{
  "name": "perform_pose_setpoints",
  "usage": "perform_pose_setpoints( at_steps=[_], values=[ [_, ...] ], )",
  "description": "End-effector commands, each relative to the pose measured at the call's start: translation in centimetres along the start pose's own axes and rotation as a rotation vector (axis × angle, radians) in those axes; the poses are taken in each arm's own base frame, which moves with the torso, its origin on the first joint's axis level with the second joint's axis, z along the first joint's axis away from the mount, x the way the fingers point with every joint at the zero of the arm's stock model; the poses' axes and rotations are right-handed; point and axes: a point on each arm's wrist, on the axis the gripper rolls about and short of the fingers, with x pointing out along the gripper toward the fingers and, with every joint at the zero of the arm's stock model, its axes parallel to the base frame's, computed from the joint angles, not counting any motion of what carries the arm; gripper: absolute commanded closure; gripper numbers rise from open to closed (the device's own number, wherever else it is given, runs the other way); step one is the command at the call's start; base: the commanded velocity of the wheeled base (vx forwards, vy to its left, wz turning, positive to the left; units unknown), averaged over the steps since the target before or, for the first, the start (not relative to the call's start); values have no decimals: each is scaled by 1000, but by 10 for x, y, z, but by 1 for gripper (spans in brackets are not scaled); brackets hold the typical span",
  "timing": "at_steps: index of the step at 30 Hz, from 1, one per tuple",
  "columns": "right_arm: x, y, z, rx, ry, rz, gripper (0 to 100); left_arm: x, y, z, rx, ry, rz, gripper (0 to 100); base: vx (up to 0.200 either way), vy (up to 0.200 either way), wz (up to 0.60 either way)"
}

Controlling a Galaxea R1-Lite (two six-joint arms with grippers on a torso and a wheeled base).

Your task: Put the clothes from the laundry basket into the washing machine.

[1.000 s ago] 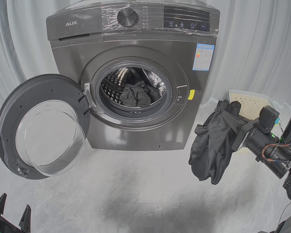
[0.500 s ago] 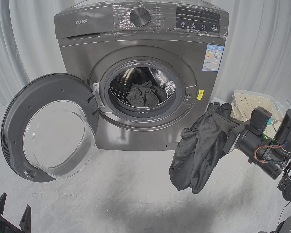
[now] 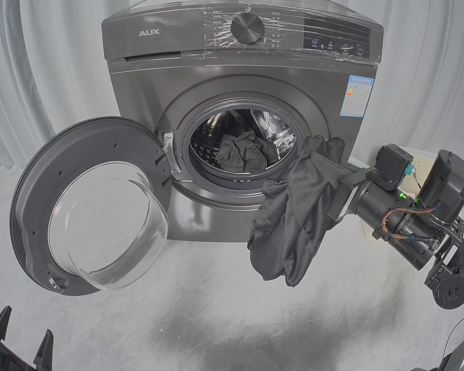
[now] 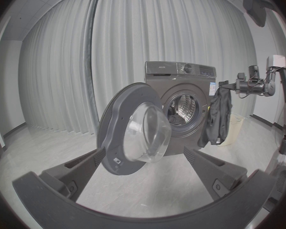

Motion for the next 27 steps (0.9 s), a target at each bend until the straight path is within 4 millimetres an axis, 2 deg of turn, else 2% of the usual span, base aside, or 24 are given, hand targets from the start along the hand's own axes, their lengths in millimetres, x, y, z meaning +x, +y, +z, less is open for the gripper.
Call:
perform_pose_setpoints(
  at_steps=[1,2,3,4,5,6,8,12,15,18,21,27],
  values=[
    [10,3,-6,1,12,6,100,-1,0,-1,-4,-20,-13,0,0,0,0],
    [17,3,-8,4,5,-24,100,-12,1,54,-47,-207,-52,0,0,0,0],
    [17,4,-7,6,2,-24,100,-12,1,60,-50,-210,-60,0,0,0,0],
    [21,5,-5,8,-7,-28,100,-3,1,74,-58,-158,-121,0,0,0,0],
    [24,6,-4,11,-14,-24,100,5,1,77,-54,-115,-160,0,0,0,0],
    [25,6,-4,12,-17,-24,100,5,1,77,-54,-115,-160,0,0,0,0],
    [31,8,-1,25,-33,-21,100,33,-1,83,-60,6,-278,0,0,0,0],
    [36,7,4,38,-52,-28,100,66,-3,91,-54,55,-380,0,0,0,0],
    [41,6,5,40,-60,-32,100,91,-7,89,-44,117,-449,0,0,0,0],
    [47,4,2,38,-58,-40,100,110,-15,91,-64,130,-518,0,0,0,0],
    [51,4,1,38,-55,-40,100,122,-21,91,-82,136,-544,0,0,0,0],
    [62,7,-1,40,-56,-35,100,151,-47,84,-92,200,-619,0,0,0,0]
  ],
)
